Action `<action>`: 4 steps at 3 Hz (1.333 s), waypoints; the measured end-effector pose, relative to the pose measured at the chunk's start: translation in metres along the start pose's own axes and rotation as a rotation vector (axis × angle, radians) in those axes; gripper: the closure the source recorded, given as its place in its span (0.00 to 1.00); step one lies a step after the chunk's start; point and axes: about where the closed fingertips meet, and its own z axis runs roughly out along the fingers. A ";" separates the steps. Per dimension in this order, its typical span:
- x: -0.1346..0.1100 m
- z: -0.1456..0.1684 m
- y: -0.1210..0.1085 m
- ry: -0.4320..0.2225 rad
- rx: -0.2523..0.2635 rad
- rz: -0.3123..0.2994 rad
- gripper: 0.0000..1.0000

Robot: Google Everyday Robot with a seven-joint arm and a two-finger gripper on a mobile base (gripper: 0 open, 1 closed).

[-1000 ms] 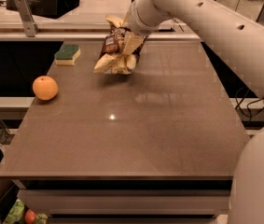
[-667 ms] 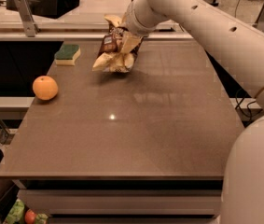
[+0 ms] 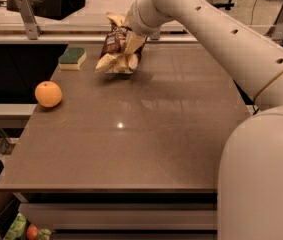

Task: Move brown chip bag near sponge

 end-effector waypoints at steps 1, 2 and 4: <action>-0.001 0.002 0.001 -0.001 -0.003 0.000 0.82; -0.001 0.005 0.003 -0.003 -0.007 -0.001 0.58; -0.003 0.010 0.007 -0.005 -0.016 -0.001 0.12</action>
Offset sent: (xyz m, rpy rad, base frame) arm 0.0003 0.0013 -0.0016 -0.0003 0.0019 0.0017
